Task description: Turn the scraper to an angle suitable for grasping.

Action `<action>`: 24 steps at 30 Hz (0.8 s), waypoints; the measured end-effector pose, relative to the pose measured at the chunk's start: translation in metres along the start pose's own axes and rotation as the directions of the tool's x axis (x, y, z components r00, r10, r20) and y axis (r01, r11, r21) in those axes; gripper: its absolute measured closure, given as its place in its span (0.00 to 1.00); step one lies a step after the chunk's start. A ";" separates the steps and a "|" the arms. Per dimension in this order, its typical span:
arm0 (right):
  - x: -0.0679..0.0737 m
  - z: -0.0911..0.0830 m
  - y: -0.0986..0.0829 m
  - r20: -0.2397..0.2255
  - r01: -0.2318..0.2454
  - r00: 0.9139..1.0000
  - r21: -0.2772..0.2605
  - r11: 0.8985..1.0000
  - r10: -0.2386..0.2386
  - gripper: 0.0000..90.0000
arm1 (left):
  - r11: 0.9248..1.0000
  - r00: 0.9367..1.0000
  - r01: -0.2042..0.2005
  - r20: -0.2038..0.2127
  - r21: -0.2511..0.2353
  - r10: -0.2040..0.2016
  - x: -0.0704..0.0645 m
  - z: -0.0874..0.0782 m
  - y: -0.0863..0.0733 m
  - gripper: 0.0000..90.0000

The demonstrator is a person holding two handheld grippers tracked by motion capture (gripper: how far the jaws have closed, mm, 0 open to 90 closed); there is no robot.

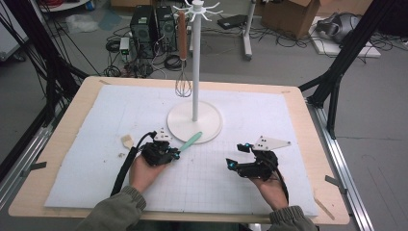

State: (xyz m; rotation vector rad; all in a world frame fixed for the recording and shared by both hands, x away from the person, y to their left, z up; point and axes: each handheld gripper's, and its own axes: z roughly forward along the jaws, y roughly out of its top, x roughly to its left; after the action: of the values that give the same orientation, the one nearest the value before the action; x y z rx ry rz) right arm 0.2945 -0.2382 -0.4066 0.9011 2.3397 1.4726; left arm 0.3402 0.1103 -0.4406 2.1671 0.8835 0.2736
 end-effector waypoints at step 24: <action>-0.001 0.002 -0.001 0.004 -0.007 1.000 0.009 1.000 0.006 0.30 | 1.000 1.000 -0.007 0.013 -0.022 0.007 0.001 -0.005 0.000 0.89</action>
State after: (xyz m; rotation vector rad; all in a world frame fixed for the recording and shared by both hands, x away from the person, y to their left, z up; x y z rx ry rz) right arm 0.2957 -0.2380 -0.4088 0.9139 2.3451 1.4624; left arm 0.3385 0.1141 -0.4375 2.1496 0.8618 0.2711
